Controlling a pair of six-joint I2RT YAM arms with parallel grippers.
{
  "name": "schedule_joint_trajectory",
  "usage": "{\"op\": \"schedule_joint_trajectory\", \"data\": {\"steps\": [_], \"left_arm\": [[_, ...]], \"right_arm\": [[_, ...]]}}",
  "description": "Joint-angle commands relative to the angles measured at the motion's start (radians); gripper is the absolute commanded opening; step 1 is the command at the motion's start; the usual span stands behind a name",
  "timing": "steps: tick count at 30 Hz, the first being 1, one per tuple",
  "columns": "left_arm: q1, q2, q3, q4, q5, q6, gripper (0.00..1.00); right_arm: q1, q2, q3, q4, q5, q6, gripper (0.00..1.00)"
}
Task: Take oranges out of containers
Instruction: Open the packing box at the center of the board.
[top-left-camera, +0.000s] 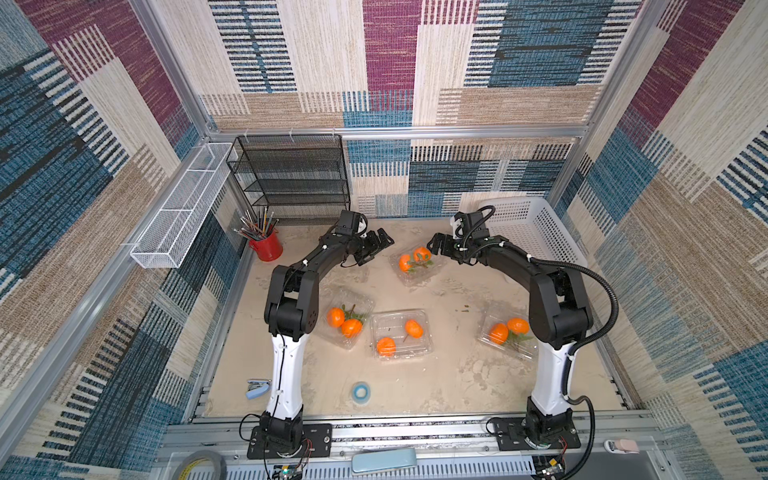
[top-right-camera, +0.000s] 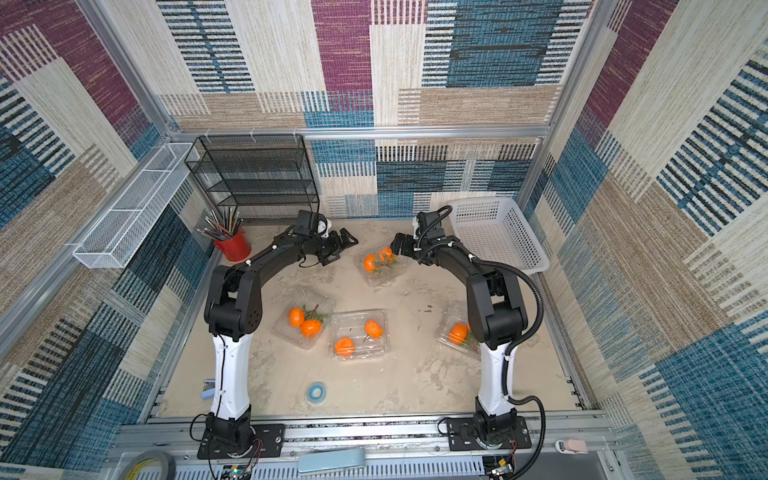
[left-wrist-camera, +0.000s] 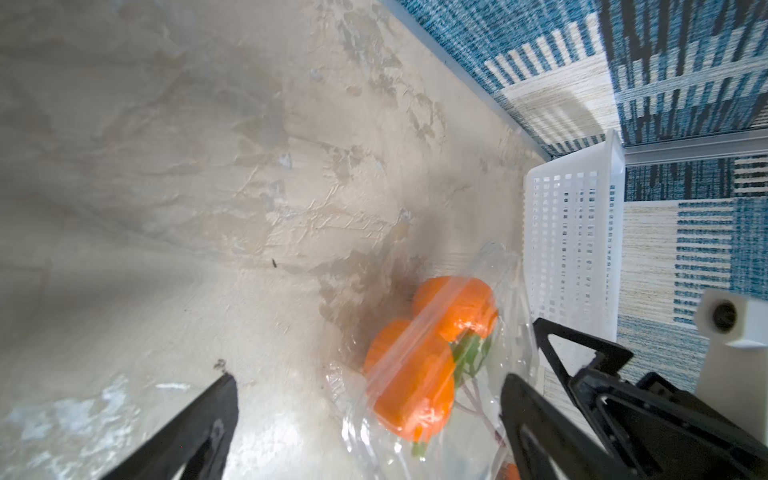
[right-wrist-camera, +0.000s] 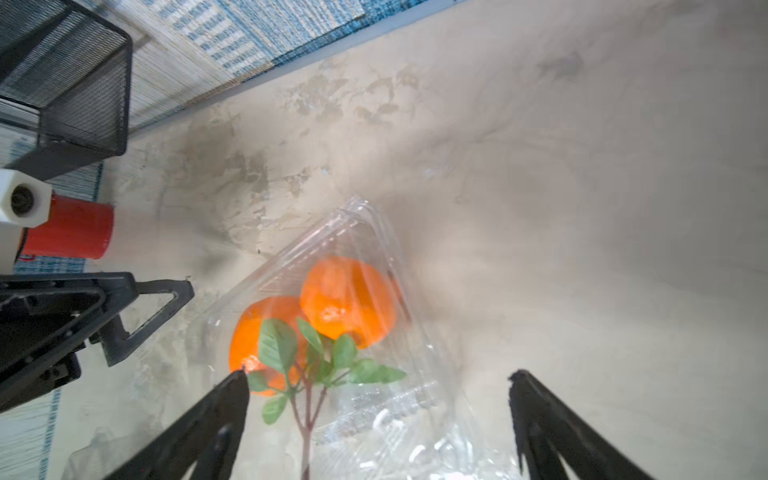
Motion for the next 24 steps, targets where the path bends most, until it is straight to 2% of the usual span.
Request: {"op": "schedule_joint_trajectory", "data": {"steps": [1,6,10,14,20,24], "left_arm": [[-0.002,-0.007,-0.013,0.065,0.038,-0.041,0.99],[-0.016,0.03,0.017,0.098,0.077,-0.069,0.99],[-0.04,0.057,0.067,0.102,0.082,-0.067,0.99],[-0.053,0.08,0.122,0.061,0.12,-0.057,0.99],[-0.061,0.049,0.11,0.014,0.137,-0.037,0.99],[-0.056,-0.008,0.06,-0.026,0.115,0.001,0.99]], "right_arm": [[0.0,-0.036,-0.058,0.016,0.006,-0.025,0.98],[0.002,-0.071,-0.198,0.161,-0.2,0.077,0.98],[0.019,-0.069,-0.242,0.26,-0.251,0.144,0.98],[0.022,-0.015,-0.149,0.242,-0.263,0.163,0.98],[0.023,0.103,0.072,0.156,-0.269,0.149,0.98],[0.019,0.118,0.13,0.102,-0.262,0.133,0.98]]}}
